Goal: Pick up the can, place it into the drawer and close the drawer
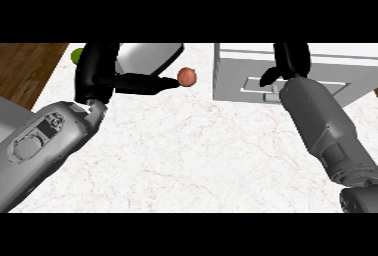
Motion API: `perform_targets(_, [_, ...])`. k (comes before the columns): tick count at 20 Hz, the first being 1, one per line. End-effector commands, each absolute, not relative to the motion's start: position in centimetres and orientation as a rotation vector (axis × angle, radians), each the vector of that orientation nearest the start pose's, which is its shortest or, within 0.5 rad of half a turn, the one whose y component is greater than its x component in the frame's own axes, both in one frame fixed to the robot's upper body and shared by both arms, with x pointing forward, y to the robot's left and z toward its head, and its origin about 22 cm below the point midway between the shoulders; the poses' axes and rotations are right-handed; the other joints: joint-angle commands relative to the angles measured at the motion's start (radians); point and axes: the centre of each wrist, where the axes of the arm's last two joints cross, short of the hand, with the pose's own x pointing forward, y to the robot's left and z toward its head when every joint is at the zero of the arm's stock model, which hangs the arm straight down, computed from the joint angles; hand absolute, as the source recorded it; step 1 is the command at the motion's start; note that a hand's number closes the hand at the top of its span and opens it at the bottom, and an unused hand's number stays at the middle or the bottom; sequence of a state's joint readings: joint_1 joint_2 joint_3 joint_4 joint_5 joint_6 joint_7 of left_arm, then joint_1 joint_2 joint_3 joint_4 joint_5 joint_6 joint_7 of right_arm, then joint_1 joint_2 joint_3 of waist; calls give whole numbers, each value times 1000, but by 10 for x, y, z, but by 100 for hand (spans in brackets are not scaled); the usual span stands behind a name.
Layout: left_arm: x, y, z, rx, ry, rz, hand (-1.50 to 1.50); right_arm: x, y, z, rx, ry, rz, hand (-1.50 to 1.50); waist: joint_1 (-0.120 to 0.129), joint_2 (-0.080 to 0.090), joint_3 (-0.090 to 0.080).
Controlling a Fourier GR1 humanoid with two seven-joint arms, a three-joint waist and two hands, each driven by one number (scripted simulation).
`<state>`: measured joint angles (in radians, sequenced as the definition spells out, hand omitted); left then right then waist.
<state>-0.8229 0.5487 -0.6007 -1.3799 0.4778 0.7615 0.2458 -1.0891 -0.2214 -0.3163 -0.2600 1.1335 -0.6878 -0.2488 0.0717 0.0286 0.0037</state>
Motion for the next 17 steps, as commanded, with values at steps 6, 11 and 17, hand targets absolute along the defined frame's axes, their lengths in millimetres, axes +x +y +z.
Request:
perform_targets(6, [345,169,153,231,-1722,-83,-150,465,-173,103,-929,-1934,422,-150,13,-6,0])
perform_targets(11, [339,170,132,263,-1708,-61,-150,464,-163,99,-707,-1944,248,-150,-12,-11,-1])
perform_targets(17, [342,183,147,246,-1706,-37,-150,471,-171,120,-610,-1951,173,-150,-32,-15,-3])
